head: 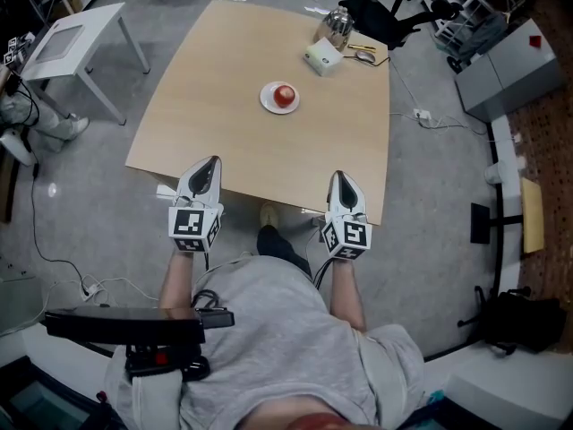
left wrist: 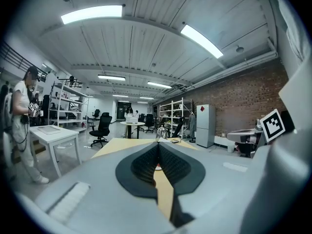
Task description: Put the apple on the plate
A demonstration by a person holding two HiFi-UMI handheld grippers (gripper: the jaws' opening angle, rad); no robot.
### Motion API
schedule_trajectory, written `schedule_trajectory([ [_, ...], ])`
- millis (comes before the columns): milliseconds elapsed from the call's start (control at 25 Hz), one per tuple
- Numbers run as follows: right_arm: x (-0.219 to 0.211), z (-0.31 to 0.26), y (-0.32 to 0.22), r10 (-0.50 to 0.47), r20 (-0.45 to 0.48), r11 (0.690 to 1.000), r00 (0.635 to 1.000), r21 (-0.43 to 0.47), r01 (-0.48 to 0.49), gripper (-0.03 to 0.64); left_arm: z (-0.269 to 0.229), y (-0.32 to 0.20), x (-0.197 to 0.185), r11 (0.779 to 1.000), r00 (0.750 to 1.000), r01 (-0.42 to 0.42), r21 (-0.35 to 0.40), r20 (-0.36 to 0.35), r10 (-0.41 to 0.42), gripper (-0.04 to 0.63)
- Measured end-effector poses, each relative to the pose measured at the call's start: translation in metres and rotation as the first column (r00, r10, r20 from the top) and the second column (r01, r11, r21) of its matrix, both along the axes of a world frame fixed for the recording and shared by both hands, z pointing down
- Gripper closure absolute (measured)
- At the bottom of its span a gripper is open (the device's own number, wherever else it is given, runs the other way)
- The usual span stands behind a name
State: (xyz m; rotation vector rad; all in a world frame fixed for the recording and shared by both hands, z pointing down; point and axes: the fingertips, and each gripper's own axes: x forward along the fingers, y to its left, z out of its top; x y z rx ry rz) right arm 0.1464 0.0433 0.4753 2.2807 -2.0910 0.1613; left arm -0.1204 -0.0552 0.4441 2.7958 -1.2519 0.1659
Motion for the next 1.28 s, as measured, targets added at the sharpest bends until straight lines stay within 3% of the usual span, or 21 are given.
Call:
schedule_trajectory([
  [1280, -0.0034, 0.0089, -0.0088, -0.014, 0.021, 1.000, 1.000, -0.023, 0.014, 0.611, 0.0061, -0.0070, -0.0032, 1.000, 1.000, 0.008, -0.016, 0.013, -0.007, 0.577],
])
